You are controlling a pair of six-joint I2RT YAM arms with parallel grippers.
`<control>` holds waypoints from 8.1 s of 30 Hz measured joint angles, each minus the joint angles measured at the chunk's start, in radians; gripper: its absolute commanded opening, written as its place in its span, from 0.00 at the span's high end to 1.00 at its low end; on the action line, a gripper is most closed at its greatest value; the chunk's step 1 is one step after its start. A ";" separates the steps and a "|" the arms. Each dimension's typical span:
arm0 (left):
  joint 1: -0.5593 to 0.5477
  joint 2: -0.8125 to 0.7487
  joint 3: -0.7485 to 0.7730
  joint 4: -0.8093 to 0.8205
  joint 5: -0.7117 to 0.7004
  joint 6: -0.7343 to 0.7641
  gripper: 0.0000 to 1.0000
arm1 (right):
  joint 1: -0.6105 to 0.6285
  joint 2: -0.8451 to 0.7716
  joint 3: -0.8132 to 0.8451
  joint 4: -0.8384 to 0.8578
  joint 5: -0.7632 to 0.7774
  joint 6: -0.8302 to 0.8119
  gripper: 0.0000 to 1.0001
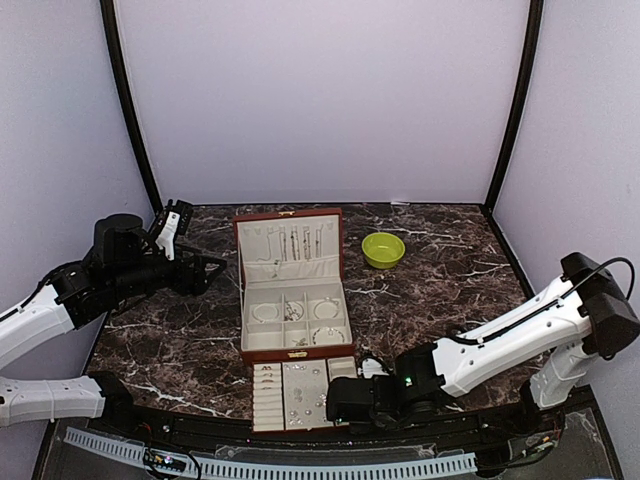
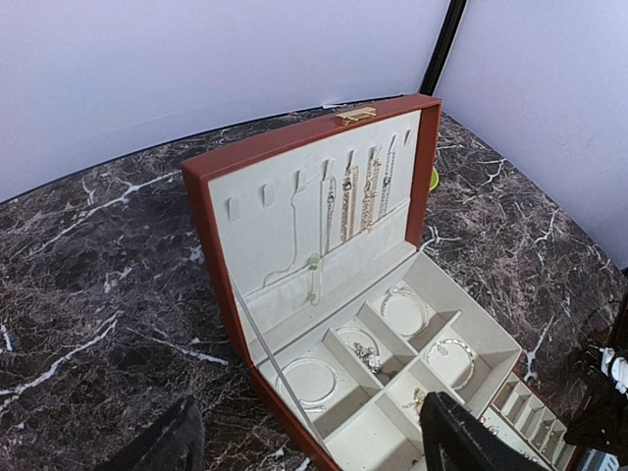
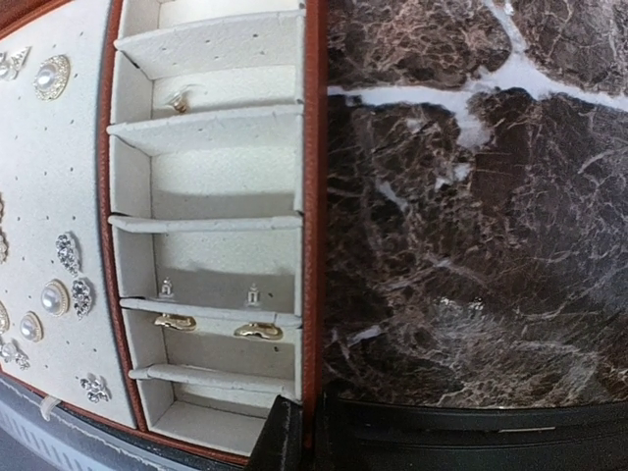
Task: Organize the mixed jewelry
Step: Pick up the compartment layer from the center of the board, then place the compartment layer in the jewelry box, then close the lid of the jewelry box, then press the box lid onto the jewelry box.
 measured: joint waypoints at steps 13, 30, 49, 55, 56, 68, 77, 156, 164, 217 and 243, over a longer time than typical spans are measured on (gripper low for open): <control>0.000 0.000 0.000 0.000 0.002 0.000 0.22 | 0.000 -0.022 0.000 -0.083 0.005 0.003 1.00; 0.000 0.005 0.000 0.000 0.003 0.000 0.22 | -0.008 -0.353 -0.204 -0.116 0.036 -0.082 1.00; 0.000 0.021 0.000 0.000 0.003 0.000 0.22 | -0.047 -0.412 -0.176 -0.164 0.048 -0.177 1.00; 0.000 0.021 0.000 0.000 0.003 0.000 0.22 | -0.098 -0.443 -0.155 -0.179 0.050 -0.188 1.00; 0.000 0.021 0.000 0.000 0.003 0.000 0.22 | -0.106 -0.443 -0.153 -0.181 0.050 -0.192 1.00; 0.000 0.021 0.000 0.000 0.003 0.000 0.22 | -0.275 -0.398 -0.049 -0.198 0.029 -0.299 1.00; 0.000 0.021 0.000 0.000 0.006 0.000 0.22 | -0.386 -0.264 0.058 -0.212 -0.022 -0.386 1.00; 0.004 -0.076 0.000 -0.037 -0.079 0.022 0.21 | -0.470 0.291 0.615 -0.259 -0.103 -0.543 0.67; 0.004 -0.076 0.000 -0.037 -0.080 0.022 0.21 | -0.470 0.244 0.598 -0.233 -0.074 -0.528 0.46; 0.402 0.757 0.334 0.516 1.074 -0.269 0.07 | -0.987 0.023 0.332 0.668 -0.736 -1.014 0.02; 0.011 0.099 -0.011 0.063 0.523 -0.006 0.41 | -0.745 -0.489 -0.100 0.610 -0.334 -0.901 0.05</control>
